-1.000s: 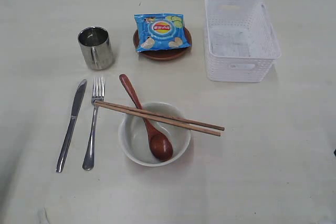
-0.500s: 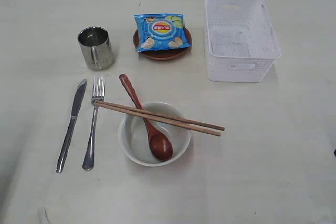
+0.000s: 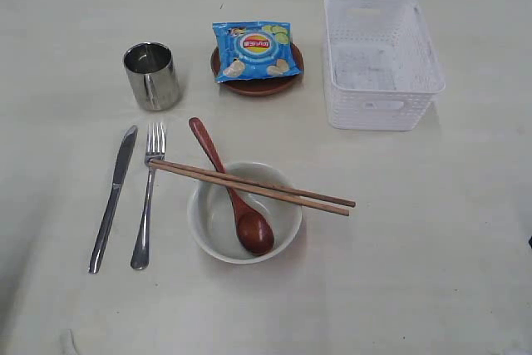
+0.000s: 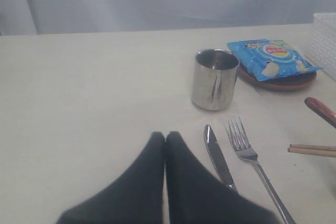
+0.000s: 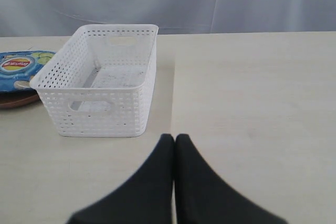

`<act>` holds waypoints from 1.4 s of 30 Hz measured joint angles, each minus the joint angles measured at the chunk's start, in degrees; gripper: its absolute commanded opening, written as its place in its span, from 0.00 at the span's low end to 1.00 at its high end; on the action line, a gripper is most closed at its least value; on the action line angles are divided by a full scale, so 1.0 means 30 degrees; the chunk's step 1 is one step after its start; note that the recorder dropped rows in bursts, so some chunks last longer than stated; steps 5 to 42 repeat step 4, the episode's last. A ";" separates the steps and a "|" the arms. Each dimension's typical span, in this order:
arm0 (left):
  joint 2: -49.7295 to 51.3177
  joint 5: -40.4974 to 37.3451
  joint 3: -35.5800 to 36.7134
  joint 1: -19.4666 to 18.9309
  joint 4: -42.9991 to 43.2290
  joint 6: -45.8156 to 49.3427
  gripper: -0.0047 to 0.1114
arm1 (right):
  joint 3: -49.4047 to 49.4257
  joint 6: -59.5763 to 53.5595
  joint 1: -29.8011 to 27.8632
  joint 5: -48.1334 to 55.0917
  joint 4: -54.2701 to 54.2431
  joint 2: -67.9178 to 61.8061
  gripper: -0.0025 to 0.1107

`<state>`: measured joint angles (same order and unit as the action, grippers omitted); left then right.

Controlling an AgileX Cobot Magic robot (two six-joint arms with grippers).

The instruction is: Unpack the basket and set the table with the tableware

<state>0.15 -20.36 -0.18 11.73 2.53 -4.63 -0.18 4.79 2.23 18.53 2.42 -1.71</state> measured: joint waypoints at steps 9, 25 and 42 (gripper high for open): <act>0.0000 0.0000 0.0000 0.0000 0.0000 0.0000 0.04 | 0.0000 0.0000 0.0000 0.0000 0.0000 0.0000 0.02; 0.0000 0.0000 0.0000 0.0000 0.0000 0.0000 0.04 | 0.0000 0.0000 0.0000 0.0000 0.0000 0.0000 0.02; 0.0000 0.0000 0.0000 0.0000 0.0000 0.0000 0.04 | 0.0000 0.0000 0.0000 0.0000 0.0000 0.0000 0.02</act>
